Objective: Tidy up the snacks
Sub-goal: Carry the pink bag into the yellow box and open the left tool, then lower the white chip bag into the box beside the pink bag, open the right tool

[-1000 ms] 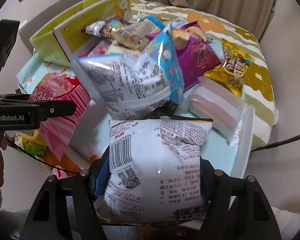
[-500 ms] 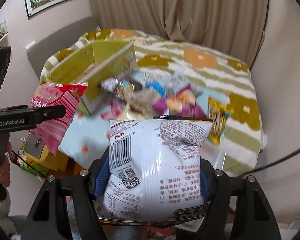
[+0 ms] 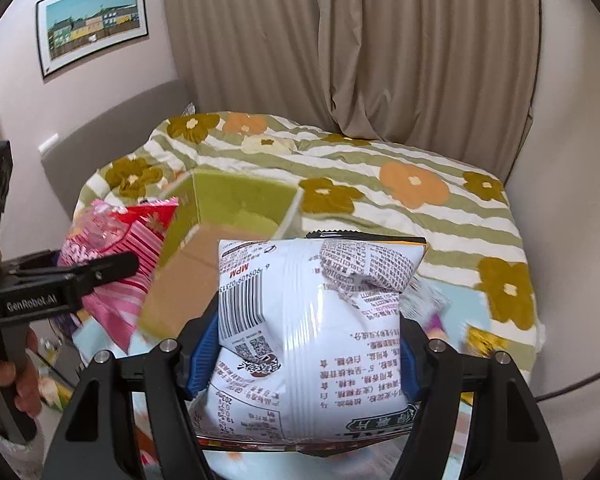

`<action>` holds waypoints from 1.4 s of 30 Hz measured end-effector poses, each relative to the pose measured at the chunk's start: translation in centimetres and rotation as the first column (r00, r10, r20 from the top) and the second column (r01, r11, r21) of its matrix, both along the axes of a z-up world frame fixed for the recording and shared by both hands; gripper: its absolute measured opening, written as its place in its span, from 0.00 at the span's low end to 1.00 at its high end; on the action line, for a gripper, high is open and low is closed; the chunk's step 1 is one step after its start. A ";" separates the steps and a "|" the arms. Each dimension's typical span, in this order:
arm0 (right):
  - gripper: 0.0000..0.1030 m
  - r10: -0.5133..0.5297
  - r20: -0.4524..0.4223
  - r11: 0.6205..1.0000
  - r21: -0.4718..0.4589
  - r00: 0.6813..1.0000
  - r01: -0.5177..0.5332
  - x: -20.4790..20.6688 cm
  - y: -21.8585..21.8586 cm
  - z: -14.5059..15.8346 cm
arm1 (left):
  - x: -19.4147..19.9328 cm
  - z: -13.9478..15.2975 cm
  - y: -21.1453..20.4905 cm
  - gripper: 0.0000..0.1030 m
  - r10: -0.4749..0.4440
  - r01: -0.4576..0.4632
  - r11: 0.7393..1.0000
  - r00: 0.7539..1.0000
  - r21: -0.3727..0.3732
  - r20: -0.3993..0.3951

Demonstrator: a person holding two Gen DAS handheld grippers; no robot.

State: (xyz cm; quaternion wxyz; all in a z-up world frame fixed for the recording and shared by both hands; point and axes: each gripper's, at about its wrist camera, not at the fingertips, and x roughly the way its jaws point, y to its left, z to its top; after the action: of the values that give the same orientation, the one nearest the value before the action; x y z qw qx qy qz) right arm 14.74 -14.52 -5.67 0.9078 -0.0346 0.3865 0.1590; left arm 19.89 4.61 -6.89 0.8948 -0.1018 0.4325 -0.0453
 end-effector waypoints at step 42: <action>0.67 -0.081 -0.205 0.996 0.011 0.975 0.085 17.1 13.0 -6.2 | 14.9 -8.9 11.0 0.96 -0.021 0.037 0.996 0.983 0.084 -0.181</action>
State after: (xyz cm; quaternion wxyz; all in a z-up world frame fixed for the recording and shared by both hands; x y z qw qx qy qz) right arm 31.82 -1.53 -11.89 0.8694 0.0069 0.4774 0.1276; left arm 34.79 15.58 -15.74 0.8548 -0.0598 0.5146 -0.0301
